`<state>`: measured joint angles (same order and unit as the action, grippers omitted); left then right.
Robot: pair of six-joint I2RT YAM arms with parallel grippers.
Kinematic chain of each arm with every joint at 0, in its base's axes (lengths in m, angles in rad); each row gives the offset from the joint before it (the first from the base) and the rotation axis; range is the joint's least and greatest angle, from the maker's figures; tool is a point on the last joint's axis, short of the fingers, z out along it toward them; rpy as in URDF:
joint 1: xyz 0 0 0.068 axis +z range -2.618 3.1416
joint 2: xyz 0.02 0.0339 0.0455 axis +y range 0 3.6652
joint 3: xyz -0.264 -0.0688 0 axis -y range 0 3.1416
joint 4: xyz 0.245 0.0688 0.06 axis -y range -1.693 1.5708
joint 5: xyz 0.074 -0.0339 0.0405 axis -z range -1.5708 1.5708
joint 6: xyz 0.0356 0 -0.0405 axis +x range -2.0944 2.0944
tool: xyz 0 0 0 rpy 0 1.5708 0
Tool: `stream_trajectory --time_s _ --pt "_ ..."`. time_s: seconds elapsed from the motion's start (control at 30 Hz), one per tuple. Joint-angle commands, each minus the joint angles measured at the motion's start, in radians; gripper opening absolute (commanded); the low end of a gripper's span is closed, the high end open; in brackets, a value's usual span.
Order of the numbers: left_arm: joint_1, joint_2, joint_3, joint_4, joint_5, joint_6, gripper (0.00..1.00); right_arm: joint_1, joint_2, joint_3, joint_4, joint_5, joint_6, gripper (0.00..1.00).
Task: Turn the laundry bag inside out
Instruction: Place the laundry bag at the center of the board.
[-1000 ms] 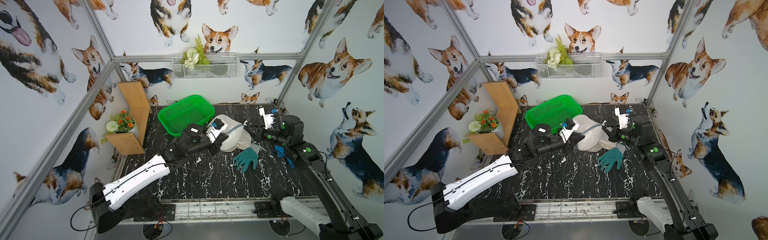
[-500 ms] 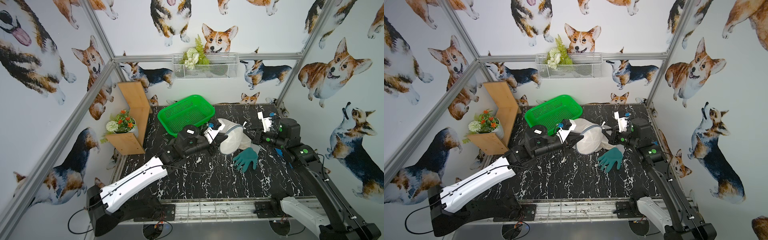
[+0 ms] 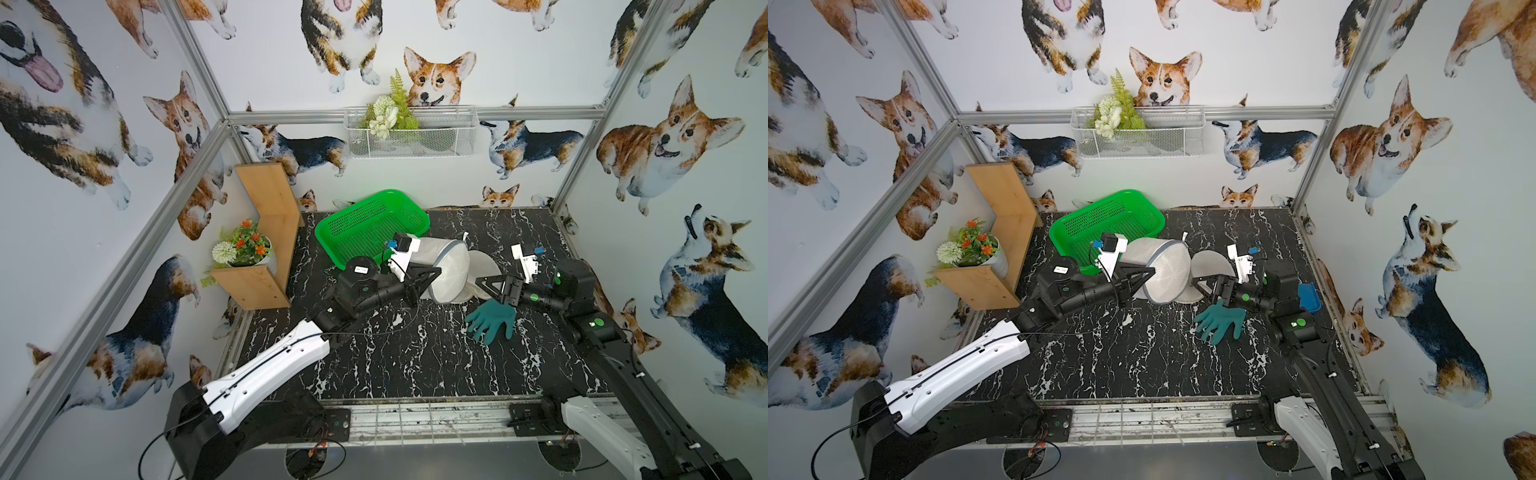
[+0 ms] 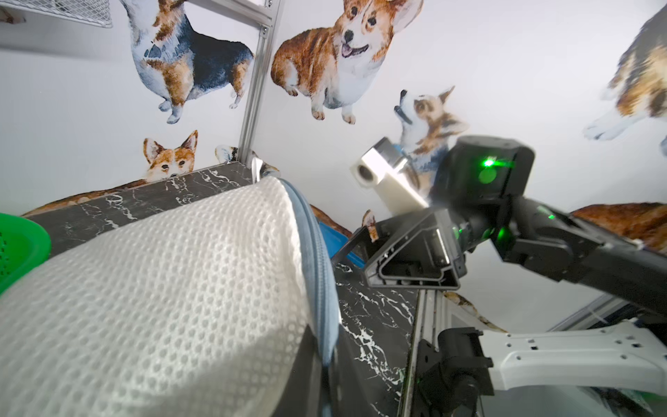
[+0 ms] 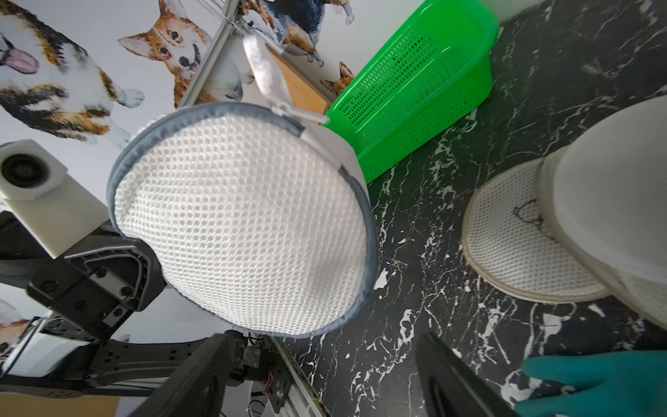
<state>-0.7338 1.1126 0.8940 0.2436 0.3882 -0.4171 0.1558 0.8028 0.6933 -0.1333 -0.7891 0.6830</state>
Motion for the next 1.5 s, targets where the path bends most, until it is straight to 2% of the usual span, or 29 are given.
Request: stream_trajectory --time_s 0.0,0.13,0.3,0.57,0.67,0.8,0.83,1.0,1.1,1.2,1.47 --pt "0.022 -0.018 -0.054 0.203 0.063 -0.149 0.00 -0.001 -0.010 -0.054 0.242 -0.074 0.142 0.86" --pt "0.051 -0.021 -0.133 0.373 0.091 -0.292 0.00 -0.001 0.028 -0.133 0.433 -0.108 0.254 0.87" --pt "0.069 -0.011 -0.203 0.490 0.112 -0.391 0.00 0.001 0.094 -0.136 0.609 -0.128 0.337 0.87" --pt "0.102 0.014 -0.298 0.701 0.121 -0.544 0.00 0.070 0.258 -0.074 0.704 -0.162 0.334 0.84" --pt "0.116 0.013 -0.318 0.723 0.115 -0.573 0.00 0.089 0.276 -0.055 0.733 -0.159 0.341 0.79" --pt "0.135 -0.029 -0.345 0.618 0.079 -0.558 0.00 0.090 0.275 -0.047 0.719 -0.143 0.327 0.65" --pt "0.138 -0.045 -0.345 0.555 0.065 -0.543 0.00 0.090 0.273 -0.044 0.698 -0.135 0.313 0.62" --pt "0.144 -0.102 -0.295 0.111 -0.019 -0.355 0.00 0.136 0.294 -0.011 0.564 -0.074 0.190 0.31" --pt "0.143 -0.094 -0.270 -0.042 -0.051 -0.275 0.00 0.208 0.357 0.001 0.563 -0.023 0.156 0.23" --pt "0.144 -0.089 -0.252 -0.180 -0.142 -0.222 0.00 0.269 0.430 0.007 0.574 0.035 0.118 0.19" --pt "0.143 -0.108 -0.287 -0.405 -0.361 -0.184 0.00 0.425 0.694 0.104 0.505 0.186 -0.043 0.13"
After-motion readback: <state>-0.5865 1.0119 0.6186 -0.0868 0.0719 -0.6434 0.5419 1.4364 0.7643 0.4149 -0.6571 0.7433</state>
